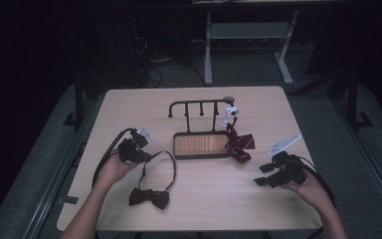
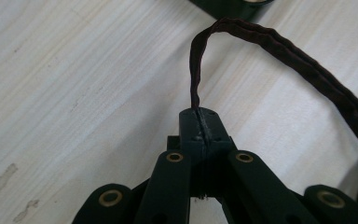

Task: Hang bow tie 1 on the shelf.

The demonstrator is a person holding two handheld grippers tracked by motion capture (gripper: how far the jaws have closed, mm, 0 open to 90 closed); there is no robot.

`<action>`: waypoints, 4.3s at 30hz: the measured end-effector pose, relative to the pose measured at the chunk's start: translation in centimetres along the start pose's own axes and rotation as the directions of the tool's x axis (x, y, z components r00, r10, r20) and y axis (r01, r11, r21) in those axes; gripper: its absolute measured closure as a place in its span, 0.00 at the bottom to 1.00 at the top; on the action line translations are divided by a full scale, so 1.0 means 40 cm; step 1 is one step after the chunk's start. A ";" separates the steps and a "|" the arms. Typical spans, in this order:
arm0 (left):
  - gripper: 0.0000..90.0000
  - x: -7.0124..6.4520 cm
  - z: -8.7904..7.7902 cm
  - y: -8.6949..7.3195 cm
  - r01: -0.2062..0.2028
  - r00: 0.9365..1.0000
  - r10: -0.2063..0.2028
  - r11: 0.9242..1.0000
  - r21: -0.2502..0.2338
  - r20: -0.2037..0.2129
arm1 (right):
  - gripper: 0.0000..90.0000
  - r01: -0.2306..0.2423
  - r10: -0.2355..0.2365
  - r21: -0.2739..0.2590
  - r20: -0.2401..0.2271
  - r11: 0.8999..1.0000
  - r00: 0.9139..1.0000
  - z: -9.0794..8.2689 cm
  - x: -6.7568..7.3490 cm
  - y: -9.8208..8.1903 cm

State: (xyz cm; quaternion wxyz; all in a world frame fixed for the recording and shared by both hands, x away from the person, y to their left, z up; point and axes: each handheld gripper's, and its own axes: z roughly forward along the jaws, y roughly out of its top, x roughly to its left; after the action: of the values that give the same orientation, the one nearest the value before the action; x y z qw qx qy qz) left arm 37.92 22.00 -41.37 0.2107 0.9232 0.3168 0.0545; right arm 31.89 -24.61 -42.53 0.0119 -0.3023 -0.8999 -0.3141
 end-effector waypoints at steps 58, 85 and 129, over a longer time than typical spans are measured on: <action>1.00 -0.094 -0.241 0.086 -0.193 0.979 0.199 0.976 -0.103 0.051 | 0.45 -0.015 0.015 -0.022 -0.009 1.000 1.000 -0.006 -0.014 -0.001; 1.00 -0.107 -0.316 0.108 -0.220 0.973 0.228 0.964 -0.149 0.038 | 0.45 -0.018 0.018 -0.015 0.005 1.000 1.000 -0.003 -0.009 0.002; 1.00 -0.061 -0.349 0.221 -0.215 0.976 0.217 0.970 -0.112 0.013 | 0.45 -0.013 0.014 -0.039 0.014 0.999 1.000 -0.027 -0.006 -0.003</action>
State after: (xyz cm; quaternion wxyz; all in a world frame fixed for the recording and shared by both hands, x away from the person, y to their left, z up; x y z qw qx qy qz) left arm 37.70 19.18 -24.92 0.2580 0.9398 0.2083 0.0828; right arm 31.86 -25.44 -41.77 0.0017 -0.3108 -0.8916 -0.3293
